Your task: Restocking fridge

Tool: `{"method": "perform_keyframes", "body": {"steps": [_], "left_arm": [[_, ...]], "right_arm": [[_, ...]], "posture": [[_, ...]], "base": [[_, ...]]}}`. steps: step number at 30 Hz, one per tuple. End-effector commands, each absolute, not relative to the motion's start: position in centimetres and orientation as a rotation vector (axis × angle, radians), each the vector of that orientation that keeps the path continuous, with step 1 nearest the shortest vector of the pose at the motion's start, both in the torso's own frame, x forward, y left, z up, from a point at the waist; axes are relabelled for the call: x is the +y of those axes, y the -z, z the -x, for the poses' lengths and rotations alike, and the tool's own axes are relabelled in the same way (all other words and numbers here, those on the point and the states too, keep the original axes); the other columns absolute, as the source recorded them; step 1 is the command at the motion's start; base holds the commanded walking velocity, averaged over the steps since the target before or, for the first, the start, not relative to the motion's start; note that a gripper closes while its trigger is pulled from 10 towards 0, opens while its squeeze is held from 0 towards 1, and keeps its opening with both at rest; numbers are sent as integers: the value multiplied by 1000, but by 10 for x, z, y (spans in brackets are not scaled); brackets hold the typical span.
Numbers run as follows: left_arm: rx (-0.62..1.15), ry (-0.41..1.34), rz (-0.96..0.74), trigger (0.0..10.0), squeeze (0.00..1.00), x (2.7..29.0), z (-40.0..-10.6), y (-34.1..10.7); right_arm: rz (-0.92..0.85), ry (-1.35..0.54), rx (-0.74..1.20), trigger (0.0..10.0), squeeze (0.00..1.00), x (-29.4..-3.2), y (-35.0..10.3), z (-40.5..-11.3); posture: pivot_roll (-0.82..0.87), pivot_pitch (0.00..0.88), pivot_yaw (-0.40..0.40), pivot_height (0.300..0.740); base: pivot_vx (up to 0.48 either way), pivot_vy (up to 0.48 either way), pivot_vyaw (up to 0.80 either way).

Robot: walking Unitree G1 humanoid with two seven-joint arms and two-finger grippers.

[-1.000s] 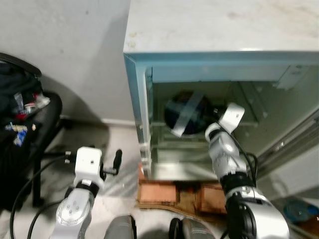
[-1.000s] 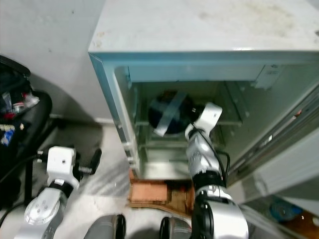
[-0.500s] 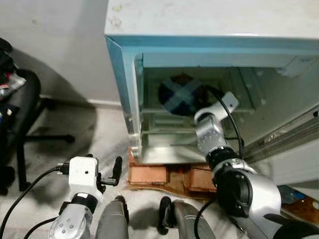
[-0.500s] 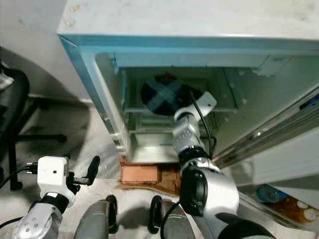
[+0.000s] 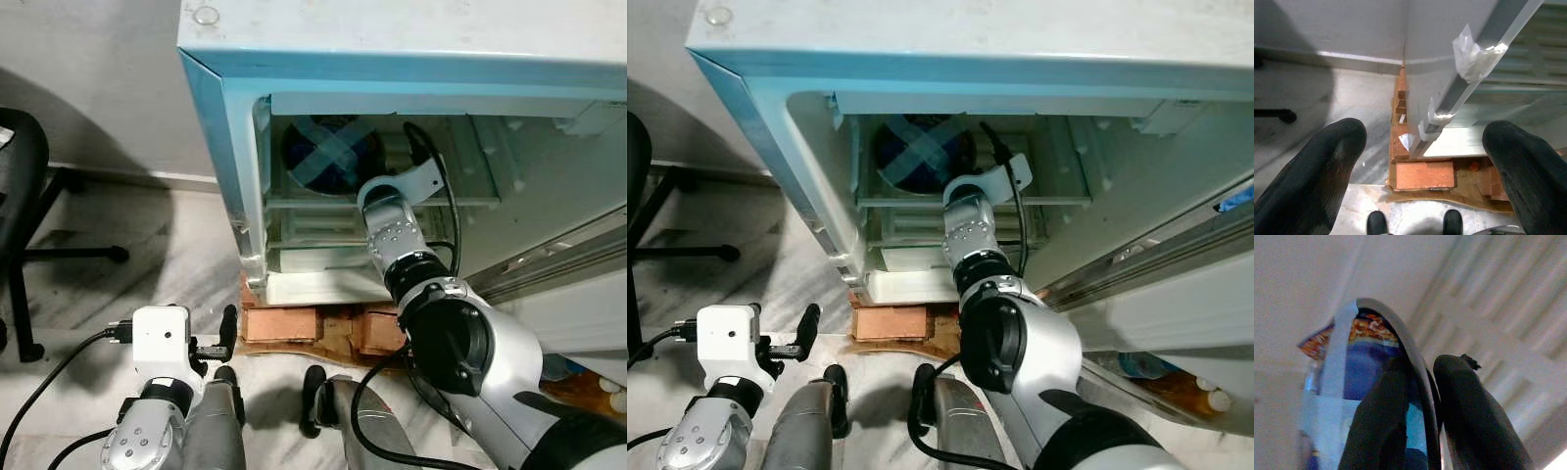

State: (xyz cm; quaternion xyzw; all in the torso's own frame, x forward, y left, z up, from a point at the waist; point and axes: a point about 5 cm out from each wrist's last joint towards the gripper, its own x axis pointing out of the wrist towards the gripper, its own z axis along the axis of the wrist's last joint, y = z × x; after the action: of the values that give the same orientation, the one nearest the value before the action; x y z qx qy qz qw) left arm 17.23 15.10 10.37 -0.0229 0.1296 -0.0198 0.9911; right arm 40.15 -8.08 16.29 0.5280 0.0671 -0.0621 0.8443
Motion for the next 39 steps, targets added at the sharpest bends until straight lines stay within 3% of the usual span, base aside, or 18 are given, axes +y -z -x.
{"method": "perform_keyframes", "body": {"steps": [1, 7, 20, 29, 30, 31, 35, 39], "left_arm": [[285, 28, 59, 10000, 0, 152, -168, -101], [284, 17, 61, 10000, 0, 153, -176, -100], [250, 15, 49, 10000, 0, 154, -200, -97], [215, 27, 3, 10000, 0, 156, -211, -97], [214, 25, 0, 10000, 0, 157, -212, -96], [193, 35, 19, 10000, 0, 157, -215, -98], [176, 45, 11, 10000, 0, 157, -220, -97], [177, 69, -28, 10000, 0, 158, -228, -93]], "right_arm": [[-1149, 119, 137, 10000, 1000, -80, -164, -402], [-1167, 84, 96, 10000, 1000, -89, -166, -404], [-903, 51, 51, 10000, 1000, -128, -149, -400], [-685, -80, 24, 10000, 1000, -133, -147, -396], [-631, -109, 34, 10000, 957, -132, -144, -394], [-550, -166, 23, 10000, 0, -134, -140, -391], [-482, -217, 14, 10000, 0, -139, -134, -385], [-303, -284, 49, 10000, 0, -146, -111, -365]], "posture": [[316, 357, -120, 740], [302, 331, -120, 740], [267, 259, -111, 740], [251, 215, -94, 740], [245, 208, -91, 740], [238, 195, -89, 740], [225, 181, -82, 740], [186, 160, -68, 740]], "base": [[0, 0, 0], [0, 0, 0], [0, 0, 0], [0, 0, 0], [0, 0, 0], [0, 0, 0], [0, 0, 0], [0, 0, 0]]}}
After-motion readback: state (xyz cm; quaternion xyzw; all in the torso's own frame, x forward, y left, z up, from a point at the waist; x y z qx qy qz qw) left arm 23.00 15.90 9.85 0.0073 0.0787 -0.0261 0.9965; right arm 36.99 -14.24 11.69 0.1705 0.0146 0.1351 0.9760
